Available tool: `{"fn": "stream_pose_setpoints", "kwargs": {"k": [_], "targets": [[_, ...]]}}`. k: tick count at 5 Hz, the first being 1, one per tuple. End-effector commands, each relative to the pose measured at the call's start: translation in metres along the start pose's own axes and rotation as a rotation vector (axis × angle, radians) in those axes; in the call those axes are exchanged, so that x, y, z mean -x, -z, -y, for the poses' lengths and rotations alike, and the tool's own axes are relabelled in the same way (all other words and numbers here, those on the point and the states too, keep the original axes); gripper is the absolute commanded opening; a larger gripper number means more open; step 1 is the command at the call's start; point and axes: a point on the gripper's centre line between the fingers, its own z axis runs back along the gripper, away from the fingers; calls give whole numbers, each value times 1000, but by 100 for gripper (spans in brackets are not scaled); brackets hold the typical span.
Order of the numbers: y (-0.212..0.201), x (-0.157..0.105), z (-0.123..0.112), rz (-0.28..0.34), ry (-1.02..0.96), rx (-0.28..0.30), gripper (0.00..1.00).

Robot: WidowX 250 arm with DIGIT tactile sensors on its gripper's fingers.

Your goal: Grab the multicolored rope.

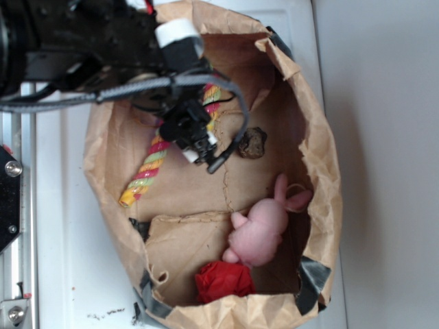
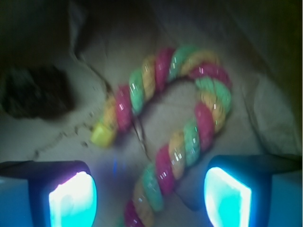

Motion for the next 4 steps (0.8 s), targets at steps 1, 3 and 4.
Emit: {"fn": "stream_pose_setpoints", "kwargs": {"k": [1,3,4], "targets": [[11,3,4,38,6,-35,100],[20,31,6,-21,34,-84,100],[24,40,8,-14,51,-108,100]]}}
